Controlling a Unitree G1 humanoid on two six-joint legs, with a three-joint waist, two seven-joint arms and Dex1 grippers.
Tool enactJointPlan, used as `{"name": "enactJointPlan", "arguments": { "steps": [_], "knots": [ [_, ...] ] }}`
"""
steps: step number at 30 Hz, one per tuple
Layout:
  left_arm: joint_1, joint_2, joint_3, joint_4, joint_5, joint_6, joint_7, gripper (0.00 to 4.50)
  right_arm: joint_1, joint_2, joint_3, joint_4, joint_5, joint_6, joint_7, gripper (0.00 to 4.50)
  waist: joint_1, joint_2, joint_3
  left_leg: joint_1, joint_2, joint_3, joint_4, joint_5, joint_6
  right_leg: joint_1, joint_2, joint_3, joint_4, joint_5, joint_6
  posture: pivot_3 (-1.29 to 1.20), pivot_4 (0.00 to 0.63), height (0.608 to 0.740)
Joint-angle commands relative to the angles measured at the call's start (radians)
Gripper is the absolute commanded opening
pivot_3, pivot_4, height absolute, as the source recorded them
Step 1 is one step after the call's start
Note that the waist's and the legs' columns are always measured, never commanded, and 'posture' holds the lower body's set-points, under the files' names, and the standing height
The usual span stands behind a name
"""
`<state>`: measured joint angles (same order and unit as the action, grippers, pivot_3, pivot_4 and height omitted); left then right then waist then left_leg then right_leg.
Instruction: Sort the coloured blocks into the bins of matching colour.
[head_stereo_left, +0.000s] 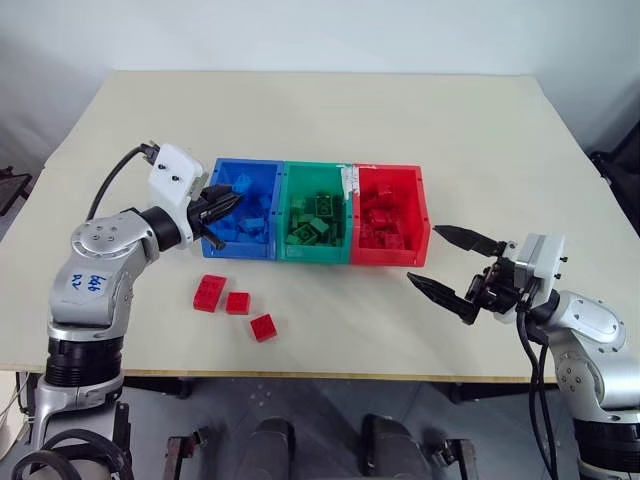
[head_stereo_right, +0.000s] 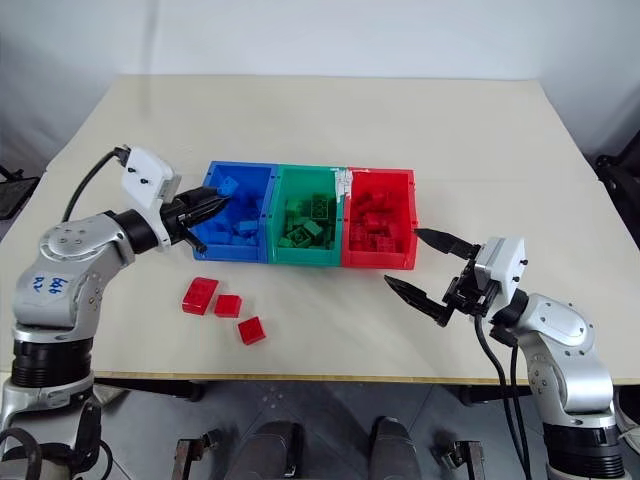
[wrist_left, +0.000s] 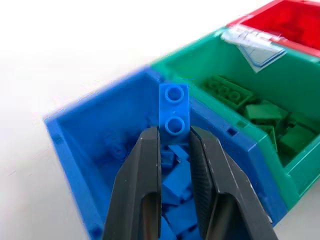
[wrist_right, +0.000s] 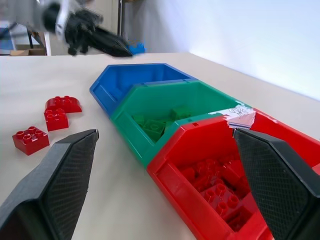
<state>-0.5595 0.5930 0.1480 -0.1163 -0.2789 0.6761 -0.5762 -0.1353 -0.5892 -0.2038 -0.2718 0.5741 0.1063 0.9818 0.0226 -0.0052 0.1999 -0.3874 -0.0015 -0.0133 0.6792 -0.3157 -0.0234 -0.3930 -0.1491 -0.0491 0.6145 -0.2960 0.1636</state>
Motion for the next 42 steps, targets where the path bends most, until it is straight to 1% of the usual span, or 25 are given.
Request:
{"name": "enactJointPlan", "arguments": {
  "steps": [1, 4, 6, 11, 14, 16, 19, 21, 25, 28, 30, 31, 32, 34, 39, 42],
  "knots": [
    [-0.016, 0.005, 0.016, 0.008, -0.03, -0.028, -0.027, 1.74, -0.044, -0.021, -0.003, 0.014, -0.007, -0.033, 0.032, 4.5, -0.001, -0.001, 0.0, 0.0, 0.0, 0.0, 0.0, 0.0, 0.0, 0.0, 0.0, 0.0, 0.0, 0.0, 0.0, 0.0, 0.15, 0.74],
    [0.049, 0.027, 0.051, -0.009, -0.024, -0.1, -0.047, 2.69, -0.082, -0.016, 0.023, 0.047, -0.016, -0.039, 0.066, 4.5, -0.007, -0.001, 0.0, 0.0, 0.0, 0.0, 0.0, 0.0, 0.0, -0.001, 0.0, 0.0, 0.0, 0.0, 0.0, 0.0, 0.15, 0.74],
    [0.141, 0.046, 0.123, -0.041, -0.049, -0.172, -0.085, 3.33, -0.107, -0.01, 0.046, 0.068, -0.018, -0.04, 0.093, 4.5, -0.018, 0.0, 0.0, 0.0, 0.0, 0.0, -0.001, 0.0, 0.0, -0.001, 0.0, 0.0, 0.0, 0.0, 0.0, 0.0, 0.15, 0.74],
    [0.4, 0.078, 0.328, -0.128, -0.139, -0.313, -0.206, 3.33, -0.155, -0.014, 0.119, 0.12, -0.036, -0.055, 0.189, 4.5, -0.029, -0.001, 0.0, 0.0, 0.001, 0.001, -0.004, 0.0, 0.0, -0.001, 0.0, 0.0, -0.002, 0.0, 0.0, 0.0, 0.15, 0.74],
    [0.564, 0.103, 0.439, -0.136, -0.175, -0.377, -0.296, 3.89, -0.186, -0.019, 0.167, 0.152, -0.053, -0.066, 0.254, 4.5, -0.026, -0.001, 0.0, 0.0, 0.001, 0.001, -0.004, 0.0, 0.0, -0.001, 0.0, 0.0, -0.003, 0.0, 0.0, 0.0, 0.15, 0.74],
    [0.675, 0.114, 0.507, -0.116, -0.193, -0.431, -0.367, 4.49, -0.205, -0.022, 0.194, 0.174, -0.064, -0.075, 0.295, 4.5, -0.025, -0.001, 0.0, 0.0, 0.001, 0.001, -0.003, 0.0, 0.0, -0.001, 0.0, 0.0, -0.003, 0.0, 0.0, 0.0, 0.15, 0.74],
    [0.766, 0.108, 0.561, -0.072, -0.182, -0.514, -0.4, 4.49, -0.217, -0.029, 0.225, 0.201, -0.085, -0.088, 0.342, 4.5, -0.015, -0.001, 0.0, 0.0, 0.001, 0.001, -0.003, -0.001, 0.001, 0.0, 0.0, 0.0, -0.003, 0.0, -0.001, 0.0, 0.15, 0.74],
    [0.792, 0.104, 0.563, -0.072, -0.177, -0.541, -0.4, 4.49, -0.217, -0.03, 0.233, 0.207, -0.088, -0.091, 0.359, 4.5, -0.01, -0.001, 0.0, 0.0, 0.001, 0.0, -0.002, -0.002, 0.001, 0.0, 0.0, 0.0, -0.004, 0.0, -0.001, 0.0, 0.15, 0.74],
    [0.825, 0.118, 0.485, -0.193, -0.208, -0.49, -0.416, 4.49, -0.208, -0.041, 0.22, 0.215, -0.093, -0.088, 0.363, 4.5, -0.004, -0.001, 0.0, 0.0, 0.001, 0.0, -0.001, -0.002, 0.001, 0.001, 0.0, 0.0, -0.003, 0.0, -0.001, 0.0, 0.15, 0.74],
    [0.805, 0.152, 0.389, -0.31, -0.232, -0.407, -0.41, 4.49, -0.193, -0.059, 0.192, 0.219, -0.1, -0.085, 0.341, 4.5, -0.002, -0.001, 0.0, 0.0, 0.001, 0.0, -0.001, -0.002, 0.001, 0.0, 0.0, 0.0, -0.003, 0.0, -0.001, 0.0, 0.15, 0.74],
    [0.771, 0.193, 0.286, -0.391, -0.245, -0.315, -0.397, 4.49, -0.168, -0.073, 0.174, 0.21, -0.098, -0.078, 0.328, 4.5, -0.001, -0.001, 0.0, 0.0, 0.001, 0.0, -0.001, -0.002, 0.001, 0.0, 0.0, 0.0, -0.003, 0.0, -0.001, 0.0, 0.15, 0.74],
    [0.75, 0.22, 0.218, -0.43, -0.232, -0.298, -0.412, 4.49, -0.146, -0.083, 0.165, 0.2, -0.097, -0.075, 0.324, 4.5, 0.0, -0.001, 0.0, 0.0, 0.001, 0.0, 0.0, -0.002, 0.001, 0.0, 0.0, 0.0, -0.002, 0.0, -0.001, 0.0, 0.15, 0.74],
    [0.707, 0.233, 0.149, -0.452, -0.213, -0.261, -0.393, 4.49, -0.121, -0.095, 0.156, 0.187, -0.098, -0.074, 0.32, 4.5, 0.001, -0.001, 0.0, 0.0, 0.001, 0.0, -0.001, -0.002, 0.001, 0.0, 0.0, 0.0, -0.003, 0.0, -0.001, 0.0, 0.15, 0.74],
    [0.643, 0.249, 0.059, -0.463, -0.172, -0.203, -0.345, 4.49, -0.089, -0.108, 0.144, 0.164, -0.1, -0.071, 0.307, 4.5, -0.001, -0.001, 0.0, 0.0, 0.001, 0.0, -0.001, -0.002, 0.001, 0.001, 0.0, 0.0, -0.003, 0.0, -0.001, 0.0, 0.15, 0.74],
    [0.543, 0.271, -0.102, -0.469, -0.084, -0.048, -0.241, 4.49, -0.033, -0.121, 0.116, 0.099, -0.091, -0.05, 0.263, 4.5, -0.023, 0.0, 0.0, 0.001, 0.001, 0.001, -0.002, -0.002, 0.001, 0.0, 0.0, 0.001, -0.002, 0.0, -0.001, 0.0, 0.15, 0.74],
    [0.484, 0.273, -0.183, -0.445, -0.015, 0.01, -0.185, 4.49, 0.013, -0.127, 0.098, 0.047, -0.085, -0.033, 0.233, 4.5, -0.021, 0.0, 0.0, 0.001, 0.001, 0.001, -0.002, -0.002, 0.001, 0.0, 0.0, 0.001, -0.002, 0.0, -0.001, 0.0, 0.15, 0.74]
  ]
}}
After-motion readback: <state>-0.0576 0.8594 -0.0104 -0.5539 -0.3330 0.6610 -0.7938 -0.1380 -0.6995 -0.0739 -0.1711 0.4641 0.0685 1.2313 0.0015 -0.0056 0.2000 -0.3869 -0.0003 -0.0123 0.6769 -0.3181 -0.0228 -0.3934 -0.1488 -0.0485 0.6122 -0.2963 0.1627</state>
